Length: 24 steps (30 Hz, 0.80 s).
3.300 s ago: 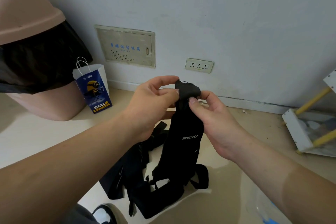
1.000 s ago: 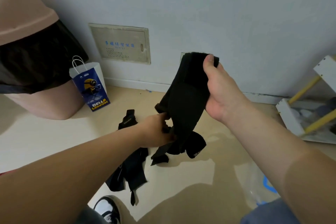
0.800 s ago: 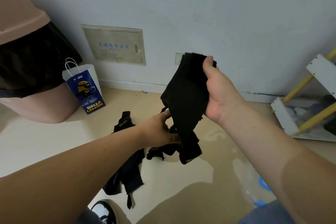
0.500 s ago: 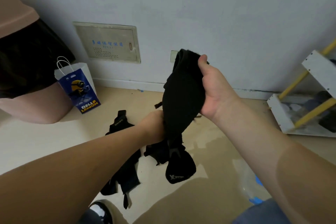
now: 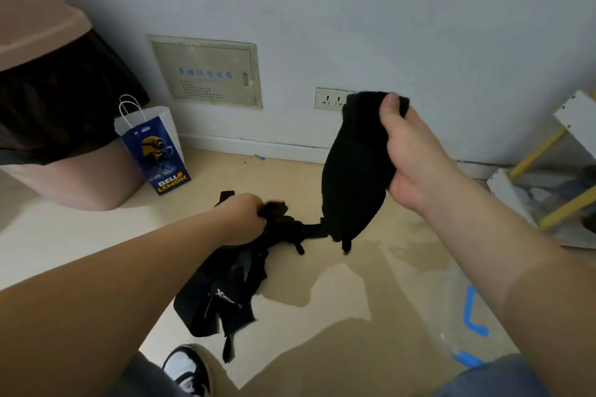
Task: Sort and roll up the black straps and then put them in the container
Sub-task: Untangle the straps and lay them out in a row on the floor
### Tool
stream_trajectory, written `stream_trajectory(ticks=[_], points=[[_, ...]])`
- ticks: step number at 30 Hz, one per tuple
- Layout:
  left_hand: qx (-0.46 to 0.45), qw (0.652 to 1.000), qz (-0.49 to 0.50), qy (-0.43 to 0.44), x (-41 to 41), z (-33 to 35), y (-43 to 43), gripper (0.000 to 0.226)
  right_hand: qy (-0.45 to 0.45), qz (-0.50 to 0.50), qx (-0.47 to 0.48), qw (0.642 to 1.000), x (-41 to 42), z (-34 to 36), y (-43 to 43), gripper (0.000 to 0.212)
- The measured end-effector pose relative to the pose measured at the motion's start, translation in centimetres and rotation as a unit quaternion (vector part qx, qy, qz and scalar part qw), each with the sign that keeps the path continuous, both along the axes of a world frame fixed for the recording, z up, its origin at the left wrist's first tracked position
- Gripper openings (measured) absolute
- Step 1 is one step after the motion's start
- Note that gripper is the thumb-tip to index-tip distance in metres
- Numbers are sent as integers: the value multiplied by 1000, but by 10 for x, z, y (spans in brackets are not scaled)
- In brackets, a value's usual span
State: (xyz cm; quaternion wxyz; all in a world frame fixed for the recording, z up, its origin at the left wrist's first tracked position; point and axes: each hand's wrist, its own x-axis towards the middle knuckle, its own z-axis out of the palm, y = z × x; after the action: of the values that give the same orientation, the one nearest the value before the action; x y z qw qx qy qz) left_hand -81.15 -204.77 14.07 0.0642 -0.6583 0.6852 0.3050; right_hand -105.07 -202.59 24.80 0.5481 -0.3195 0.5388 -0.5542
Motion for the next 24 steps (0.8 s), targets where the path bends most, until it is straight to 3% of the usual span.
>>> stream_trajectory(ticks=[2, 4, 7, 9, 14, 18, 22, 24], points=[[-24, 998, 2, 54, -10, 10, 5, 36, 16, 26, 5, 1000, 4, -2, 1, 36], [-58, 983, 34, 168, -23, 27, 9, 32, 26, 56, 4, 998, 7, -4, 2, 32], [-30, 913, 120, 389, -43, 53, 15, 37, 26, 91, 0, 995, 11, -10, 2, 29], [-6, 869, 172, 464, -51, 62, 16, 54, 29, 117, -1, 993, 14, -13, 2, 29], [43, 812, 223, 537, -58, 72, 13, 67, 123, 187, -27, 974, 12, -17, 4, 31], [67, 804, 229, 545, -49, 80, 10, 42, 157, 263, -24, 952, 9, -19, 6, 30], [15, 800, 248, 546, -44, 81, 4, 25, 202, 320, 20, 926, 5, -21, 8, 27], [9, 780, 258, 569, -41, 82, 1, 22, 223, 338, 63, 912, 2, -26, 9, 28]])
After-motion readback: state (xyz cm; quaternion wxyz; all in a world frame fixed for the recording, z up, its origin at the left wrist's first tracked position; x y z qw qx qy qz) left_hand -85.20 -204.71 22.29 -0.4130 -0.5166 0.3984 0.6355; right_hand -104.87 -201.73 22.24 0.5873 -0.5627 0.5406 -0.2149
